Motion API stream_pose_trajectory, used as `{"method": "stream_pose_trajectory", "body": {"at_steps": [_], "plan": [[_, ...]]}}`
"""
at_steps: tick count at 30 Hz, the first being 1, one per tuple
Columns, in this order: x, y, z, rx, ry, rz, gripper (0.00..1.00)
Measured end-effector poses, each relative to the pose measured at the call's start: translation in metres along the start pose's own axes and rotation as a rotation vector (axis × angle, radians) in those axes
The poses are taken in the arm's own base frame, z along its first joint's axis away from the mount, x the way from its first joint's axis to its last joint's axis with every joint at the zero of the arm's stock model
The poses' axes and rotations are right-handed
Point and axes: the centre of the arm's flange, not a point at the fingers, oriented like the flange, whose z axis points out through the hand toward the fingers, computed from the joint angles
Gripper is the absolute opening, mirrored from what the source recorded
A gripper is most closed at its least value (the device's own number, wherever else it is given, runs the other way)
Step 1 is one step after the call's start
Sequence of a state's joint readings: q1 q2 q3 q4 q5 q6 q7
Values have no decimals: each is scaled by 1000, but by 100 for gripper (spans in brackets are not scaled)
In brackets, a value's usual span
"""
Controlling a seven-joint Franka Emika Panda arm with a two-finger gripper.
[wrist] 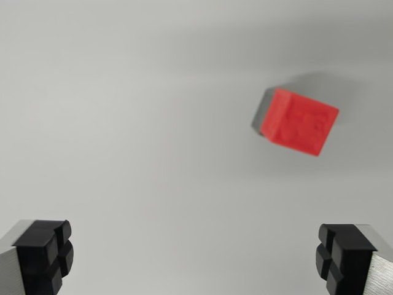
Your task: Destack cube
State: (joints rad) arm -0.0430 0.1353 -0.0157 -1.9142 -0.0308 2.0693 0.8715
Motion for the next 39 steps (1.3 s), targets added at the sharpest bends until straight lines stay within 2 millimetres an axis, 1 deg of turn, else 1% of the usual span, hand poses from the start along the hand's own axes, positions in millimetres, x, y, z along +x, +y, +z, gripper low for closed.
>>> {"method": "stream_pose_trajectory", "body": {"at_steps": [19,27,39], "plan": [[2,1,3,-2,-1,5,100],[6,6,14,-4,-3,21,100],[17,17,39,-5,-8,62,100]]}}
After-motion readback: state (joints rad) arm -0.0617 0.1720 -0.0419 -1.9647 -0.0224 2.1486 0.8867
